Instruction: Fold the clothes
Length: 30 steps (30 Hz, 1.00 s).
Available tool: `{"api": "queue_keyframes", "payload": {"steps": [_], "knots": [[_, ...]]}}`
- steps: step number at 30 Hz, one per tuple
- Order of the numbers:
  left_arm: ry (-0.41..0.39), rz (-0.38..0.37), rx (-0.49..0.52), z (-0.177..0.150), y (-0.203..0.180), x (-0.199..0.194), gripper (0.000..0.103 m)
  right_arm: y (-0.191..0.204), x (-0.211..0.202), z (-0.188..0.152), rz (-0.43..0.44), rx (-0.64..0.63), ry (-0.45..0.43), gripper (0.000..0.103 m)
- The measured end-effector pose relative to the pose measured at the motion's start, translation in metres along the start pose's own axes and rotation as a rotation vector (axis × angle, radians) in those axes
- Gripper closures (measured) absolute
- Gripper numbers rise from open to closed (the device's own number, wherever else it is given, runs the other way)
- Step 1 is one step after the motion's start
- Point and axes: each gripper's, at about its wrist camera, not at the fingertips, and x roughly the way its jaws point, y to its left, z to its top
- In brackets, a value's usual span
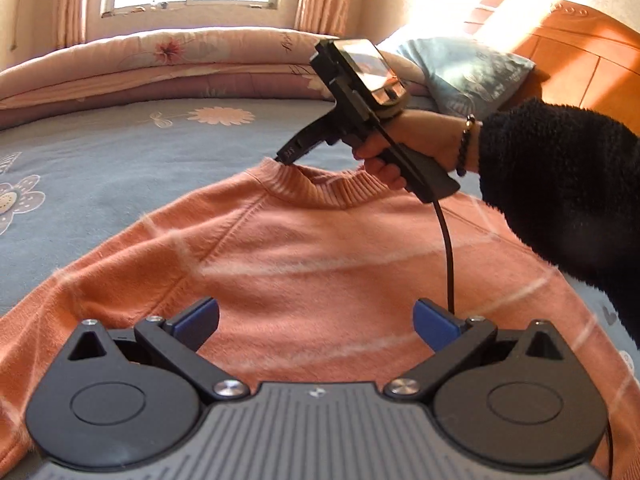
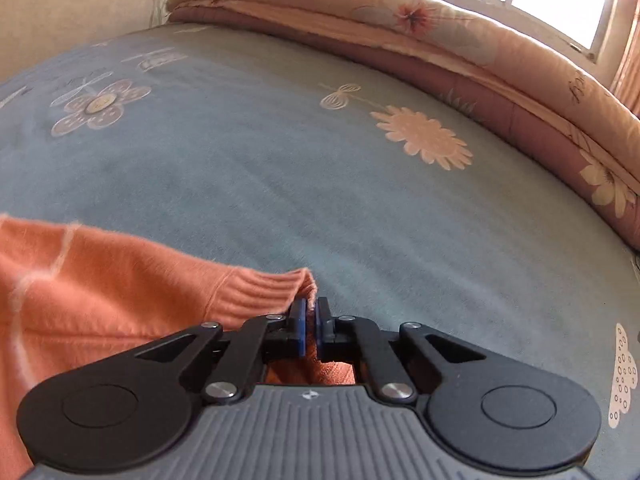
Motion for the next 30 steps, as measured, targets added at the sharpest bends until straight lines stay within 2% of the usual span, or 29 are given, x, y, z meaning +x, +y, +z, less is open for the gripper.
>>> {"api": "queue_keyframes", "payload": {"steps": [3, 6, 9, 10, 11, 13, 15, 16, 17, 20, 21, 22, 23, 24, 26, 30], "knots": [[0.037, -0.027, -0.014, -0.01, 0.007, 0.008, 0.001, 0.003, 0.02, 0.0, -0.053, 0.005, 0.026, 0.098], [0.044, -0.034, -0.016, -0.014, 0.011, 0.01, 0.001, -0.012, 0.012, 0.005, -0.034, 0.098, 0.008, 0.098], [0.051, -0.04, -0.017, -0.018, 0.014, 0.012, 0.001, -0.029, -0.013, 0.007, 0.014, 0.117, -0.025, 0.08], [0.054, -0.042, -0.018, -0.019, 0.015, 0.013, 0.001, -0.034, -0.02, 0.005, 0.044, 0.095, -0.01, 0.068], [0.056, -0.044, -0.018, -0.021, 0.016, 0.014, 0.001, -0.035, -0.026, 0.002, 0.046, 0.054, 0.002, 0.064], [0.061, -0.048, -0.019, -0.023, 0.018, 0.015, 0.001, -0.038, -0.03, -0.008, 0.026, -0.03, 0.059, 0.064], [0.066, -0.052, -0.02, -0.026, 0.021, 0.017, 0.001, -0.045, -0.032, -0.02, 0.04, -0.046, 0.102, 0.064], [0.068, -0.055, -0.021, -0.027, 0.022, 0.017, 0.001, -0.05, -0.032, -0.025, 0.048, -0.036, 0.104, 0.06], [0.071, -0.056, -0.017, -0.028, 0.022, 0.019, 0.001, -0.055, -0.032, -0.031, 0.056, -0.023, 0.103, 0.051], [0.071, -0.041, 0.015, -0.031, 0.019, 0.022, 0.001, -0.061, -0.025, -0.044, 0.096, 0.008, 0.118, 0.047], [0.07, -0.036, 0.029, -0.032, 0.018, 0.022, 0.001, -0.061, -0.024, -0.046, 0.097, 0.013, 0.109, 0.048], [0.069, -0.03, 0.043, -0.033, 0.017, 0.023, 0.001, -0.058, -0.025, -0.046, 0.091, 0.007, 0.099, 0.056], [0.069, -0.024, 0.056, -0.034, 0.015, 0.023, 0.001, -0.054, -0.025, -0.046, 0.084, 0.0, 0.089, 0.082], [0.069, -0.018, 0.068, -0.035, 0.013, 0.023, 0.001, -0.047, -0.027, -0.046, 0.075, -0.031, 0.084, 0.097], [0.07, -0.013, 0.078, -0.035, 0.012, 0.023, 0.001, -0.029, -0.028, -0.045, 0.015, -0.115, 0.087, 0.097], [0.069, -0.015, 0.074, -0.035, 0.012, 0.023, 0.001, -0.032, -0.025, -0.037, -0.067, -0.102, 0.078, 0.098]]}}
